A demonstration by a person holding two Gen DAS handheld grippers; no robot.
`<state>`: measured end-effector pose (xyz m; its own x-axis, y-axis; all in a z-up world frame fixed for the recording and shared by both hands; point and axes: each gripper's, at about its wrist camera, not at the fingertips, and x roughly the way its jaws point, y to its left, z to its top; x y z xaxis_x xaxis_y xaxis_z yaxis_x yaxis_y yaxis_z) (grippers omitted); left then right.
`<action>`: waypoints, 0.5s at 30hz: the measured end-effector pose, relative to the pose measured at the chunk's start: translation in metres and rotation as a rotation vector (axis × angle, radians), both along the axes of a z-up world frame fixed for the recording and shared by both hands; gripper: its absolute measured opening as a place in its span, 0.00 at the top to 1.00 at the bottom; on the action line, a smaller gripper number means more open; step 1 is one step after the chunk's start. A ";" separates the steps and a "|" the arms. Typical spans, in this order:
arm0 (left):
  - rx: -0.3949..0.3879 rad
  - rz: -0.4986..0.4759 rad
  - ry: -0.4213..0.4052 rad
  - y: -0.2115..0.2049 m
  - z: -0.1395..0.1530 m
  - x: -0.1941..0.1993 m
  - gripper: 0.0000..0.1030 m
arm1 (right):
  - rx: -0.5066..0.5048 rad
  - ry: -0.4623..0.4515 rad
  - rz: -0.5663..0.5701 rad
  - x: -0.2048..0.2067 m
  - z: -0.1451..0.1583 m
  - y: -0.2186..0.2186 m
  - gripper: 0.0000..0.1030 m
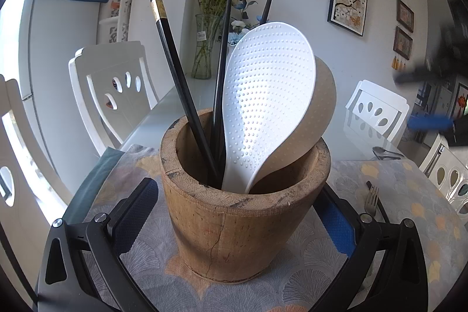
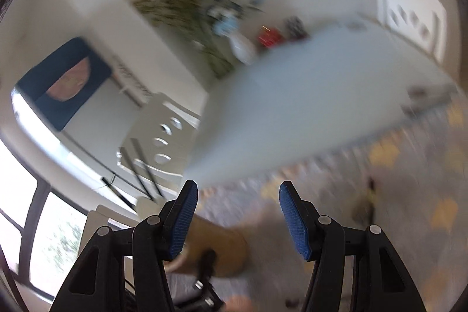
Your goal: Organize utensils
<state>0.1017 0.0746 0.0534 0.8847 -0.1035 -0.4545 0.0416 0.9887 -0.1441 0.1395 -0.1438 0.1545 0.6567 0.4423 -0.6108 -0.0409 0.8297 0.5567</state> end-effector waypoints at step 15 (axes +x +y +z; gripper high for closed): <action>-0.010 -0.005 0.005 0.001 0.000 0.000 0.00 | -0.277 0.472 -0.133 0.002 -0.112 -0.056 0.52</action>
